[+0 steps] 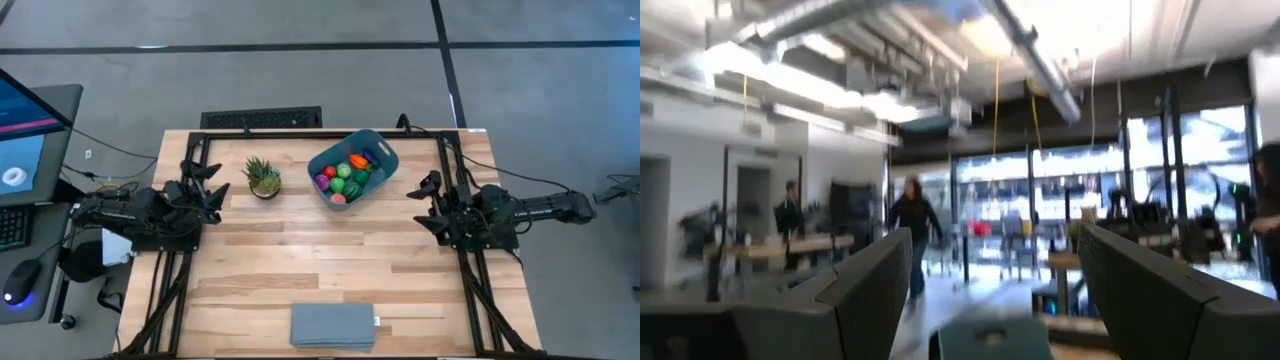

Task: Pick and placing Produce into tupperware
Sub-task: Return to Home Position

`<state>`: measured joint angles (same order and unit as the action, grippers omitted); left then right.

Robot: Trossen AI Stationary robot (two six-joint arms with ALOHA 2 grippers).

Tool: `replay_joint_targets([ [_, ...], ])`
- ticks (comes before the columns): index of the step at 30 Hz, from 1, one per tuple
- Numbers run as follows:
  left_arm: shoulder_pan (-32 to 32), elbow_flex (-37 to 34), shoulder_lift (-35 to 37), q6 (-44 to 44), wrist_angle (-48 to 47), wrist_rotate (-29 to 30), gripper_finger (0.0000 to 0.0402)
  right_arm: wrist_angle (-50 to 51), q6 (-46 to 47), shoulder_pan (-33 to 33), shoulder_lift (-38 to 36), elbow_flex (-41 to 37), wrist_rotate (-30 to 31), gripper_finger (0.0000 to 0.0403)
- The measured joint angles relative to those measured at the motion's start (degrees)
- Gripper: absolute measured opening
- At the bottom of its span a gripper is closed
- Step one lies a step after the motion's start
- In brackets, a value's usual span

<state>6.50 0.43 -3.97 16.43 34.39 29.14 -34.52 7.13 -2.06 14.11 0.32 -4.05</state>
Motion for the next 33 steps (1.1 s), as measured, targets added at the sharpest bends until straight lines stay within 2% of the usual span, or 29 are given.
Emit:
replay_joint_targets([
  [5,1.23,-0.05,0.02,5.6,7.04,0.38,0.0274,-2.32,-3.76,-2.51,-2.51,-0.02,-0.2,0.0322],
  [12,4.71,-0.07,3.97,8.47,6.88,2.74,0.0274,8.25,-3.28,-3.99,-14.12,-0.02,-0.35,0.0322],
  [17,8.1,0.31,3.75,11.89,6.21,5.79,0.0274,11.59,-2.64,-4.29,-14.02,1.46,-0.63,0.0322],
  [25,12.51,0.28,3.89,16.64,7.71,6.31,0.0274,13.25,-2.62,-4.3,-13.95,1.4,-0.96,0.0322],
  [28,13.74,0.28,3.88,18.2,7.68,8.31,0.0274,13.59,-2.6,-4.24,-13.94,1.4,-0.92,0.0322],
  [31,14.16,0.28,3.85,20.83,10.23,7.56,0.0274,13.51,-2.64,-4.24,-13.94,1.44,-0.8,0.0322],
  [33,13.93,0.23,3.87,21.6,13.24,4.79,0.0274,13.55,-2.89,-4.19,-13.94,1.44,-0.68,0.0322],
])
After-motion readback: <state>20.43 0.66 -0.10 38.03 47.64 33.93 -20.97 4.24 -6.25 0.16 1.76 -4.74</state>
